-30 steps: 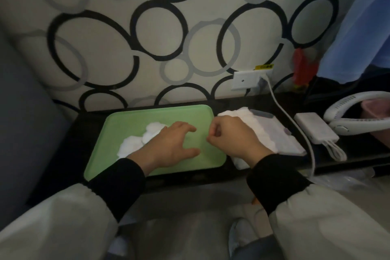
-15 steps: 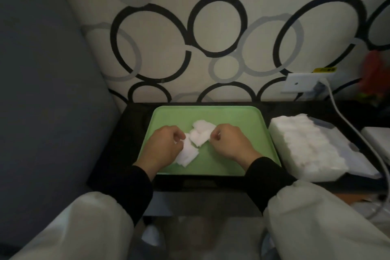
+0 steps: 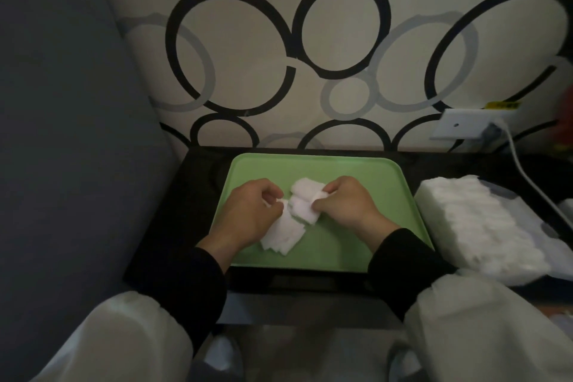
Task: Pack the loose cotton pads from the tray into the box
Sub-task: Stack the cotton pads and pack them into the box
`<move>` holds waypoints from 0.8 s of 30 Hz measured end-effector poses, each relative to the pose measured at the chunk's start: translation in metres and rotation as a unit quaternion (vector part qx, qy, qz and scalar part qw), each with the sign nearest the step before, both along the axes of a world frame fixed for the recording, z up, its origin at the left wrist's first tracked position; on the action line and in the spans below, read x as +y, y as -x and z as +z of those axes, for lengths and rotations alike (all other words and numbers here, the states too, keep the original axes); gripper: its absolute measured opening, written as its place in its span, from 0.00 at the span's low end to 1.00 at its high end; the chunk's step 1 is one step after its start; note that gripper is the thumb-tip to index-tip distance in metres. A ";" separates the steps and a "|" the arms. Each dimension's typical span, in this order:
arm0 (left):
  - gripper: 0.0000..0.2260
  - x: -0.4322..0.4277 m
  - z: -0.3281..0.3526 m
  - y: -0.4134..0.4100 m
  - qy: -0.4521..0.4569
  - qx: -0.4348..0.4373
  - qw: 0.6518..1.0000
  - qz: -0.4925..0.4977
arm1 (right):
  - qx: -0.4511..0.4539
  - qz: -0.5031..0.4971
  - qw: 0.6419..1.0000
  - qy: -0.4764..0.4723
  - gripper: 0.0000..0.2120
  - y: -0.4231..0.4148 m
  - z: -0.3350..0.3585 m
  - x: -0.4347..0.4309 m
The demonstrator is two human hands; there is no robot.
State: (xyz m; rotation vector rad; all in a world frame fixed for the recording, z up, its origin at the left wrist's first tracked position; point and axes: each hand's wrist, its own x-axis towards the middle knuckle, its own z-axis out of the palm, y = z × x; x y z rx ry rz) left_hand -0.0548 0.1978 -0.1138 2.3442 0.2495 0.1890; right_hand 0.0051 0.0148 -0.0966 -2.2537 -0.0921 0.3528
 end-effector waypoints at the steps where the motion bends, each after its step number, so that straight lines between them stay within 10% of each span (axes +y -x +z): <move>1: 0.06 -0.002 0.001 -0.001 0.010 0.000 1.000 0.001 | 0.011 -0.001 1.000 -0.017 0.09 0.001 0.004 -0.005; 12: 0.09 -0.035 0.001 -0.012 0.022 0.006 1.000 -0.014 | 0.098 -0.033 0.990 -0.092 0.05 -0.001 0.014 -0.063; 18: 0.16 -0.068 0.016 -0.015 0.375 0.023 0.926 -0.033 | 0.062 0.044 0.973 -0.219 0.06 0.002 0.015 -0.062; 24: 0.07 -0.059 0.020 -0.014 0.415 0.003 0.909 0.049 | -0.005 0.000 0.976 -0.219 0.09 -0.004 0.011 -0.053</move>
